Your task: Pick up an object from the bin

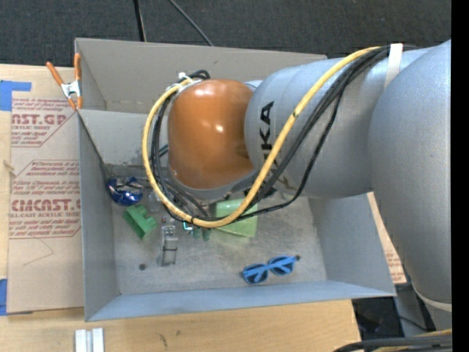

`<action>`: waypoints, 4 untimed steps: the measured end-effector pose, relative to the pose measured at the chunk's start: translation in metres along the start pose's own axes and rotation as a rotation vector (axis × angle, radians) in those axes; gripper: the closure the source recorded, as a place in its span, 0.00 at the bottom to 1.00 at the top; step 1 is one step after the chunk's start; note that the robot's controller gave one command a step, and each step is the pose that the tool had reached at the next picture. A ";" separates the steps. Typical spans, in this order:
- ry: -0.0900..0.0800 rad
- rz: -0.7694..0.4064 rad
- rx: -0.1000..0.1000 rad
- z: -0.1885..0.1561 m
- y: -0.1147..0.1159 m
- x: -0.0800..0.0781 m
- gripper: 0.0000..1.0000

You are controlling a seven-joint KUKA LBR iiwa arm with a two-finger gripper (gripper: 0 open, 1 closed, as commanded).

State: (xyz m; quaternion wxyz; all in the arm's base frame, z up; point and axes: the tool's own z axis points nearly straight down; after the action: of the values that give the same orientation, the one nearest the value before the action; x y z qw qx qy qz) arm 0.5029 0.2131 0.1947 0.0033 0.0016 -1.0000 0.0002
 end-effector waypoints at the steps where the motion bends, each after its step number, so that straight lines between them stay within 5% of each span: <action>1: -0.004 0.116 0.000 0.100 0.002 -0.063 0.00; 2: -0.006 0.116 -0.002 0.095 0.003 -0.063 1.00; 3: -0.009 0.284 -0.004 0.092 0.013 -0.083 1.00; 4: -0.007 0.283 -0.003 0.092 0.012 -0.083 0.00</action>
Offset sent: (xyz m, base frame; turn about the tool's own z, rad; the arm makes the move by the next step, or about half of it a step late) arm 0.0628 0.0020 -0.0954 0.1169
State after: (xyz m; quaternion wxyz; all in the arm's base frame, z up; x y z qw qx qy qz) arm 0.5850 0.2257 0.1017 0.0000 -0.1395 -0.9902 -0.0007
